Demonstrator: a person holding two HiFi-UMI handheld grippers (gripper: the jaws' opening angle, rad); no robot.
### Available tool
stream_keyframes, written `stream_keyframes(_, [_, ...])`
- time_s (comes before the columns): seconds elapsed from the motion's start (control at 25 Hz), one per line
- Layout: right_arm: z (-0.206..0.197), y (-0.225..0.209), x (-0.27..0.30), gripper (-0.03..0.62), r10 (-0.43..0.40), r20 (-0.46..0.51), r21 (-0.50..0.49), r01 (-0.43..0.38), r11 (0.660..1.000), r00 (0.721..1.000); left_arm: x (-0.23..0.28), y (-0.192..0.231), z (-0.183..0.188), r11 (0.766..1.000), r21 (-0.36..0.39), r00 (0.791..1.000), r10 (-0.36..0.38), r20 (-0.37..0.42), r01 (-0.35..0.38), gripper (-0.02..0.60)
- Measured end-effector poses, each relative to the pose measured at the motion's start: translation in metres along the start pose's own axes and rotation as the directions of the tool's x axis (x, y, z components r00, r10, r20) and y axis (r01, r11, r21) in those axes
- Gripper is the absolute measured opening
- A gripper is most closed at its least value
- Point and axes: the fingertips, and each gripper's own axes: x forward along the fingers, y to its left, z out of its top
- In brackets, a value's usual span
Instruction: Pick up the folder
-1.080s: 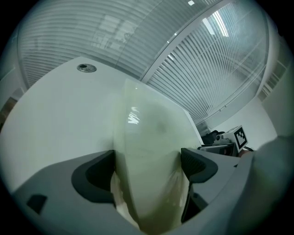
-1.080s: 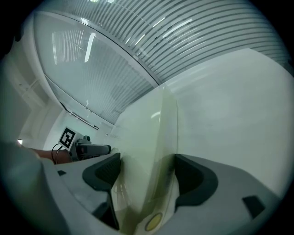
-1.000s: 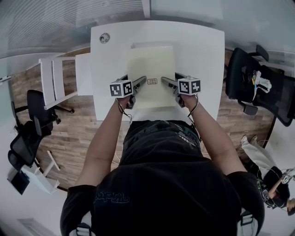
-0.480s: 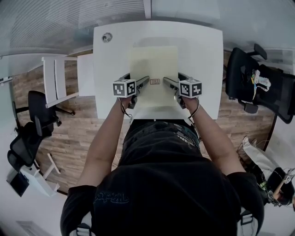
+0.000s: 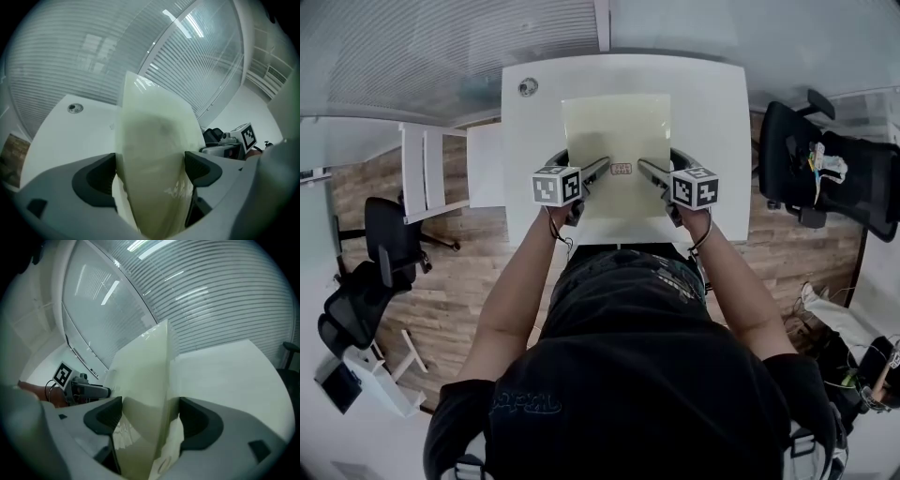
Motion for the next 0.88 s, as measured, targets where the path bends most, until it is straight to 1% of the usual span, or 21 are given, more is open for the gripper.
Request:
stream_keyframes(0.2, [0.030, 0.030, -0.024, 0.367, -0.018, 0.112, -0.068, 0.026, 0.997, 0.994, -0.035, -0.018, 0.033, 0.997, 0.073, 0.995, -0.017, 0.099, 0.010, 0.466])
stream_keyframes(0.32, [0.052, 0.054, -0.038, 0.368, -0.028, 0.184, -0.123, 0.051, 0.991, 0.983, -0.059, -0.025, 0.053, 0.993, 0.116, 0.986, -0.038, 0.165, 0.019, 0.466])
stream_keyframes(0.48, [0.070, 0.084, -0.055, 0.368, -0.028, 0.256, -0.163, 0.072, 0.984, 0.966, -0.093, -0.035, 0.071, 0.985, 0.168, 0.971, -0.066, 0.229, 0.027, 0.466])
stream_keyframes(0.56, [0.076, 0.095, -0.063, 0.368, -0.029, 0.285, -0.176, 0.082, 0.981, 0.958, -0.107, -0.040, 0.079, 0.979, 0.203, 0.964, -0.074, 0.255, 0.021, 0.466])
stream_keyframes(0.64, [0.080, 0.104, -0.068, 0.370, -0.030, 0.309, -0.184, 0.091, 0.979, 0.951, -0.118, -0.044, 0.085, 0.975, 0.223, 0.958, -0.083, 0.275, 0.021, 0.466])
stream_keyframes(0.88, [0.082, 0.125, -0.071, 0.371, -0.037, 0.342, -0.194, 0.110, 0.975, 0.939, -0.138, -0.041, 0.090, 0.970, 0.240, 0.946, -0.102, 0.309, 0.026, 0.466])
